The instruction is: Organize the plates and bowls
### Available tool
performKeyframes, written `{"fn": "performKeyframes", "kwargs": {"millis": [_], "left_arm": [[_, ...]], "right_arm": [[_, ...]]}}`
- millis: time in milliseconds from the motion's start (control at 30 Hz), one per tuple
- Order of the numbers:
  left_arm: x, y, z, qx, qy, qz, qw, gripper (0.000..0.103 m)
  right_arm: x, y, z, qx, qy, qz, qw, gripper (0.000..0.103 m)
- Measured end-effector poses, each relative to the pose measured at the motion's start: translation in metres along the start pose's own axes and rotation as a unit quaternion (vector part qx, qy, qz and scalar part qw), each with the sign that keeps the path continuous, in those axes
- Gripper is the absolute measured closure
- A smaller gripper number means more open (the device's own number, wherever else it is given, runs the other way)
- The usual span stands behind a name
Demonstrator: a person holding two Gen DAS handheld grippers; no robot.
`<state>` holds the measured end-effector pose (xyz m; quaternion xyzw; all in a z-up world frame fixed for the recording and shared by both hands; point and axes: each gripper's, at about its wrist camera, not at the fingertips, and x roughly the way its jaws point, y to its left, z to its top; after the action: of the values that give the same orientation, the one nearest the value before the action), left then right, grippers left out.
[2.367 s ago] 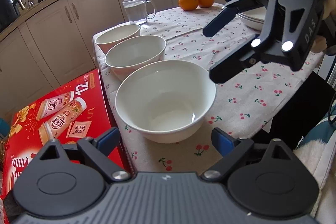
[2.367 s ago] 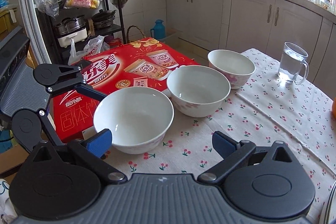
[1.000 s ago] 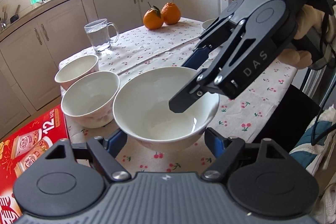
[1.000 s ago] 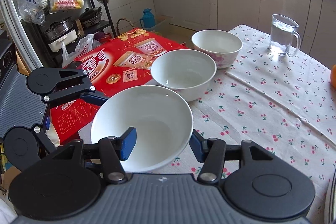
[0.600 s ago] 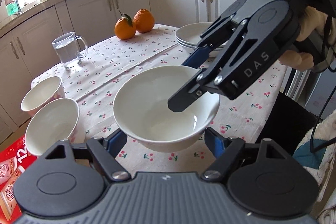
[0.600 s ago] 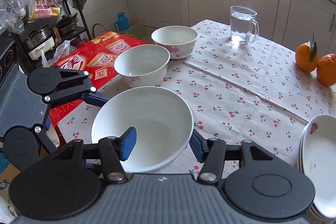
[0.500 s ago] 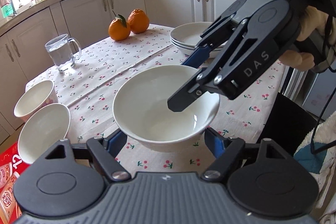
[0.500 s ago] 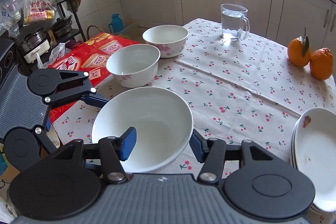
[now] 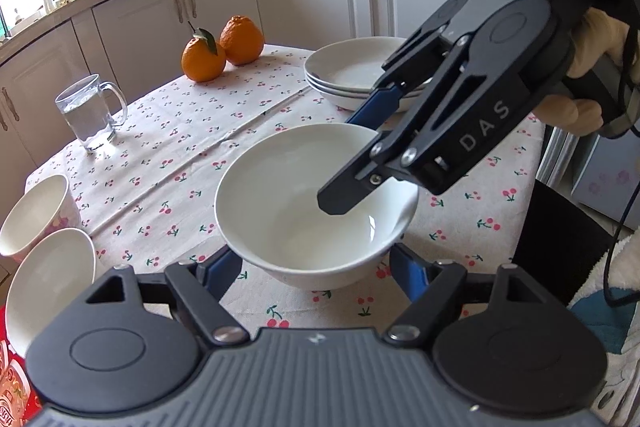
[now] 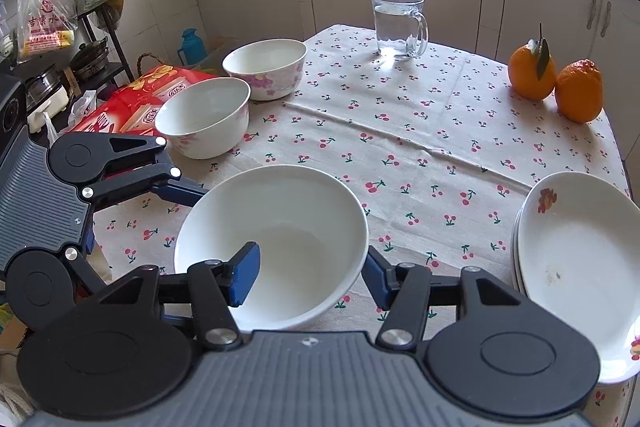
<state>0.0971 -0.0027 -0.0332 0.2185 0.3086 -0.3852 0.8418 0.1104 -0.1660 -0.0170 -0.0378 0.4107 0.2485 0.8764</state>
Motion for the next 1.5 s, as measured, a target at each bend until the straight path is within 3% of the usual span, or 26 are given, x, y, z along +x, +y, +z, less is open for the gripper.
{"fn": "performKeyframes", "kwargs": {"millis": [767, 900, 967, 1033, 1100, 1267, 1500], "left_arm": [[0.010, 0.006, 0.000, -0.012, 0.004, -0.006, 0.9999, 0.023], [0.011, 0.004, -0.001, -0.008, 0.004, -0.004, 1.0000, 0.019], [0.010, 0.004, -0.002, -0.010, 0.003, -0.010, 0.9999, 0.012], [0.008, 0.002, -0.004, -0.010, 0.002, -0.014, 0.9999, 0.011], [0.005, 0.001, -0.006, -0.009, 0.004, -0.011, 0.9999, 0.011], [-0.014, 0.004, -0.015, -0.025, 0.004, 0.004, 0.9997, 0.011], [-0.054, 0.027, -0.035, -0.071, 0.002, 0.065, 0.9953, 0.010]], "right_arm": [[0.011, -0.011, 0.000, 0.012, 0.005, 0.002, 1.000, 0.039], [0.011, -0.010, -0.001, 0.009, 0.003, 0.007, 1.000, 0.034], [0.011, -0.008, -0.001, 0.007, 0.002, 0.014, 1.000, 0.024], [0.008, -0.004, -0.003, 0.000, -0.011, 0.010, 1.000, 0.005], [0.003, 0.001, -0.003, -0.011, -0.024, 0.010, 1.000, 0.000], [-0.005, 0.009, 0.001, -0.028, -0.038, 0.001, 0.999, 0.000], [-0.013, 0.033, 0.015, -0.074, -0.064, -0.010, 0.995, 0.000]]}}
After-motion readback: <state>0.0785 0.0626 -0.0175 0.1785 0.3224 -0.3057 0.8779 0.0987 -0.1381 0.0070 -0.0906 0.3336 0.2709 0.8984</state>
